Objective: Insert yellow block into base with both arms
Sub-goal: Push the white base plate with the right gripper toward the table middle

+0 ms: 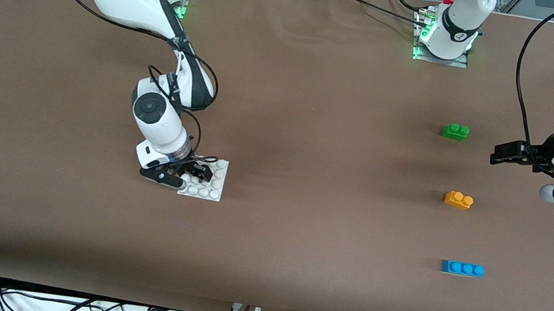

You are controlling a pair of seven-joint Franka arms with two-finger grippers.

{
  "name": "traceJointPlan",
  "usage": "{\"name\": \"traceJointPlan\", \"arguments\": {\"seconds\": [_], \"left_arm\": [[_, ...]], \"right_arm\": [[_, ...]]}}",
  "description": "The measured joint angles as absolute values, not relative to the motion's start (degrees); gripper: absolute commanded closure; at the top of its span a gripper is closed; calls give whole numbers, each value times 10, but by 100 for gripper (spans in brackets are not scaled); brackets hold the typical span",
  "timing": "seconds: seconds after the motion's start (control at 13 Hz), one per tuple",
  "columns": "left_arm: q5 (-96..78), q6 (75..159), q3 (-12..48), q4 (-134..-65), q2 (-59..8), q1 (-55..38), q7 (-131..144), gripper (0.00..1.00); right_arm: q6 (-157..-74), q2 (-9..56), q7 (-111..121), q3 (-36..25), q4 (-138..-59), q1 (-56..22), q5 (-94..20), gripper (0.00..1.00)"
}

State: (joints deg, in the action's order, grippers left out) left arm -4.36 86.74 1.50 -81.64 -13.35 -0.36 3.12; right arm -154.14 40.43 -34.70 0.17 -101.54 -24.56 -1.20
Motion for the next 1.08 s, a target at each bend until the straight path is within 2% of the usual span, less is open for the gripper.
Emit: {"name": "traceJointPlan", "arguments": {"seconds": [1.08], "left_arm": [[-44, 867, 18, -816, -133, -8, 31, 0]], "right_arm": [[-1541, 450, -453, 1, -943, -366, -12, 29]]}}
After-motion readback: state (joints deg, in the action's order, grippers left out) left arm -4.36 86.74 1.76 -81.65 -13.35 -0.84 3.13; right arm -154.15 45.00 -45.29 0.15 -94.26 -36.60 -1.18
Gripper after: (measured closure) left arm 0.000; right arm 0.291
